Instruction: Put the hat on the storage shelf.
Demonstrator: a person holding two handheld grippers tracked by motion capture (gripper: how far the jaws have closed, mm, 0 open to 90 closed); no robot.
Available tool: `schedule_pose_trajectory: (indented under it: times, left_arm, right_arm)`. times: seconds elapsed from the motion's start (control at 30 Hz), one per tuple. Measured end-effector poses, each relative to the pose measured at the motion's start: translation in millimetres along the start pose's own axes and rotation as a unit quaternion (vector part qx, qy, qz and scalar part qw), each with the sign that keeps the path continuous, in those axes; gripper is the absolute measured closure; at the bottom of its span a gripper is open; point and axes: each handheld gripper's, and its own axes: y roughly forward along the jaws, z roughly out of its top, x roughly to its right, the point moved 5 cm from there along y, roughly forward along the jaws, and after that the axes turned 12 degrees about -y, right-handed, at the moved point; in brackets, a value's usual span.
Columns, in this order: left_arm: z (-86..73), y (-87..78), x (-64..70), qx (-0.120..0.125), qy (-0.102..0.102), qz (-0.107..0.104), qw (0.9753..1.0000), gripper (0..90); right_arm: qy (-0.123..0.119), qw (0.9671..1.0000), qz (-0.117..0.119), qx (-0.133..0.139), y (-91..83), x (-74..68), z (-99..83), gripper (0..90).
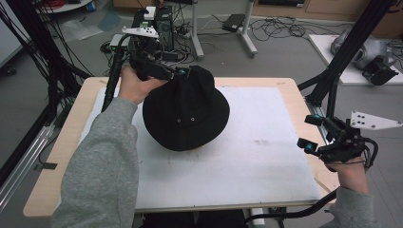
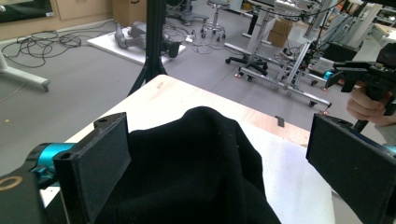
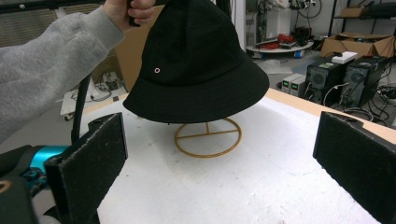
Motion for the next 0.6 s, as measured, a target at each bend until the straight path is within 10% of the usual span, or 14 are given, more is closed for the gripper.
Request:
schedule_pose_trajectory:
  times: [0.6]
  left_arm:
    - [-8.7, -37.4, 8.9, 0.015, 0.009, 0.012, 0.9998, 6.9]
  right_arm:
    - [-0.001, 1.0000, 0.001, -0.003, 4.4, 0.6, -1.3, 2.0]
